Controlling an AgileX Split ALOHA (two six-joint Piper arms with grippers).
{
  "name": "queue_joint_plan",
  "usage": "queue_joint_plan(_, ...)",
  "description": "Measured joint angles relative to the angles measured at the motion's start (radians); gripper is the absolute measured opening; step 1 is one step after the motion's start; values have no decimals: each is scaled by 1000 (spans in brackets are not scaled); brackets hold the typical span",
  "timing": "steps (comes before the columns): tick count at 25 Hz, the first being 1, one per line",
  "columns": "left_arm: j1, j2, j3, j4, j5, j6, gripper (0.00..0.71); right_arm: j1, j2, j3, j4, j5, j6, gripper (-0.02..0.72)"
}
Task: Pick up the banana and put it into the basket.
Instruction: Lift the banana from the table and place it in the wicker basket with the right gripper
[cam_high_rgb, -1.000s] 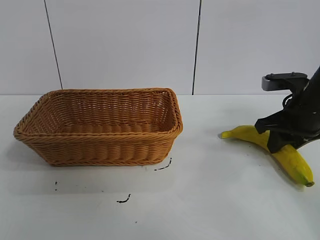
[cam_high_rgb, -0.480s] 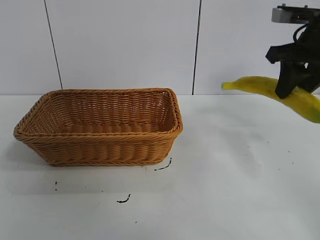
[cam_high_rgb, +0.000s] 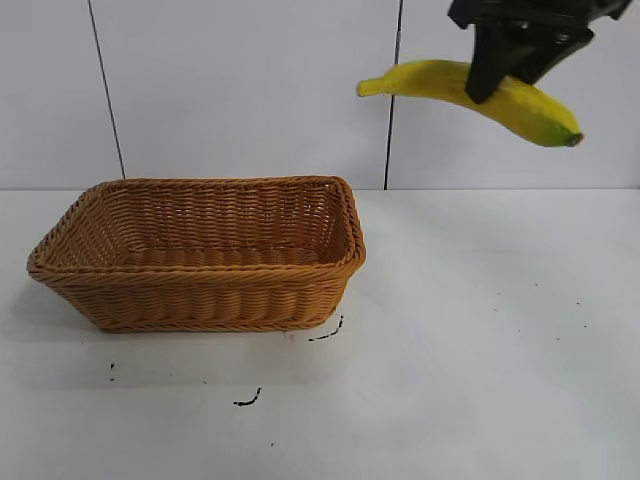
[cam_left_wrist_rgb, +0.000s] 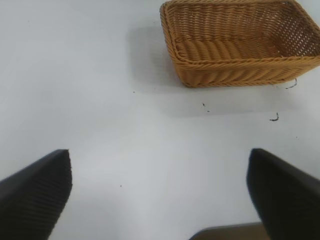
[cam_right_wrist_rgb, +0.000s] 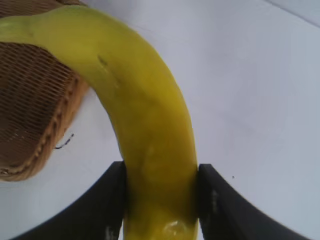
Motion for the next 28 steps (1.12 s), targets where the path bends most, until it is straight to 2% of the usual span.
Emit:
queue_joint_plan(4,0,0,0,0,0,0,690,113,90,-71,-41,-83,-60,298)
queue_joint_plan(6,0,0,0,0,0,0,690,161,132,-84,-85,-126,-77,298)
queue_joint_plan(10,0,0,0,0,0,0,690,212,198,-87,-175,-255,-94,298)
queue_joint_plan(13,0,0,0,0,0,0,690,217,248,-87,-207,-325,-94,298)
queue_joint_plan(28,0,0,0,1,0,0,690,217,332,-87,-222,-358,-93,304)
